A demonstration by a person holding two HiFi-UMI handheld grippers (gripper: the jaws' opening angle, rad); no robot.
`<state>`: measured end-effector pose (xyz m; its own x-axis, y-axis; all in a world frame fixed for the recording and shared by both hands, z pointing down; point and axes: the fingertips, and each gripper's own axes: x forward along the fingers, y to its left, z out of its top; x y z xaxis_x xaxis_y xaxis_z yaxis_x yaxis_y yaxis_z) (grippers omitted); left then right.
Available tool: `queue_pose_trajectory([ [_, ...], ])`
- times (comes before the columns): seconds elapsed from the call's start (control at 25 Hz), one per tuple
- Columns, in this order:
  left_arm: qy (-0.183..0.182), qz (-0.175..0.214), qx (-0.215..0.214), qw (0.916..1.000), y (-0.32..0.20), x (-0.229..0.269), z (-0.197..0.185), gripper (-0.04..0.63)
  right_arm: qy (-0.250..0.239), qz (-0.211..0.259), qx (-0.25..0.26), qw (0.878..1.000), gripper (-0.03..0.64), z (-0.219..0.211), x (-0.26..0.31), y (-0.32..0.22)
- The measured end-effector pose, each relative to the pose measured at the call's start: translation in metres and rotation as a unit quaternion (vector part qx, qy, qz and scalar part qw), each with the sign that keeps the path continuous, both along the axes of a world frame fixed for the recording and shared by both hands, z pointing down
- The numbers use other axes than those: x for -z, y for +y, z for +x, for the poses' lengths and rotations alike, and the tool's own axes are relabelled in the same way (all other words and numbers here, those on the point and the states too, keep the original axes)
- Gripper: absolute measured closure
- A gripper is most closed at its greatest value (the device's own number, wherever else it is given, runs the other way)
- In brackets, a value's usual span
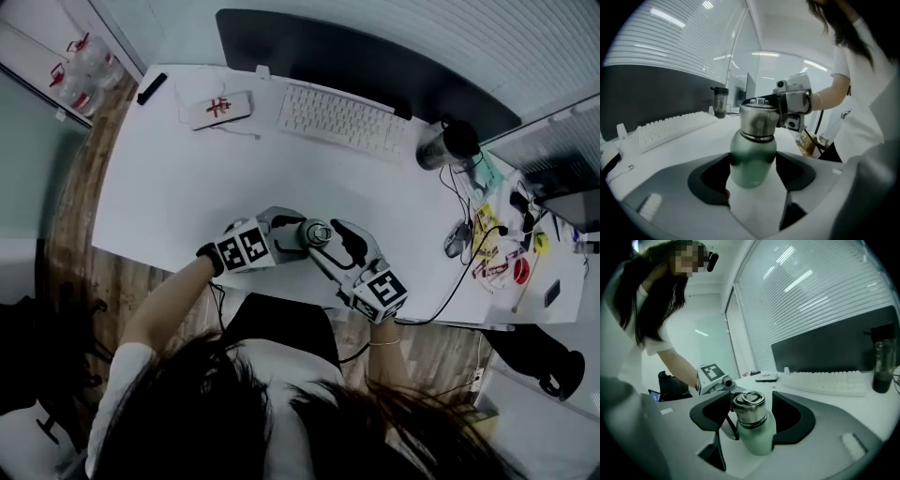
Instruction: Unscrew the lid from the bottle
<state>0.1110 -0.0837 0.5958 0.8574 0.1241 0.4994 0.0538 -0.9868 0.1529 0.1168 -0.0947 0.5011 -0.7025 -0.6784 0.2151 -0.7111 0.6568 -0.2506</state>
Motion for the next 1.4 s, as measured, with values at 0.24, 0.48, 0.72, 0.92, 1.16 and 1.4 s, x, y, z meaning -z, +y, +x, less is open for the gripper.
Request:
queue_pose_trajectory([
  [0.24, 0.003, 0.002, 0.066, 0.9978, 0.001, 0.001, 0.003, 0.235, 0.005, 0.013, -0.109, 0.994, 0.362, 0.004, -0.004, 0.004],
  [0.48, 0.007, 0.001, 0.114, 0.9935, 0.003, 0.000, 0.003, 0.235, -0.003, 0.006, -0.148, 0.989, 0.362, 0.000, -0.011, 0.000],
  [0.72, 0.013, 0.000, 0.137, 0.9905, 0.003, 0.001, 0.002, 0.235, 0.004, 0.010, -0.159, 0.987, 0.362, -0.004, -0.013, -0.003],
  [0.92, 0.011, 0.000, 0.122, 0.9925, 0.004, 0.001, 0.001, 0.235, 0.011, 0.005, -0.115, 0.993, 0.364, -0.006, -0.015, -0.001],
  [1.16, 0.006, -0.005, 0.065, 0.9979, 0.005, 0.002, -0.001, 0.235, 0.011, -0.004, -0.007, 1.000, 0.364, -0.011, -0.016, 0.002],
  [1.4, -0.004, -0.004, -0.002, 1.0000, 0.005, 0.001, -0.001, 0.235, 0.017, -0.007, 0.096, 0.995, 0.364, -0.015, -0.015, 0.003],
])
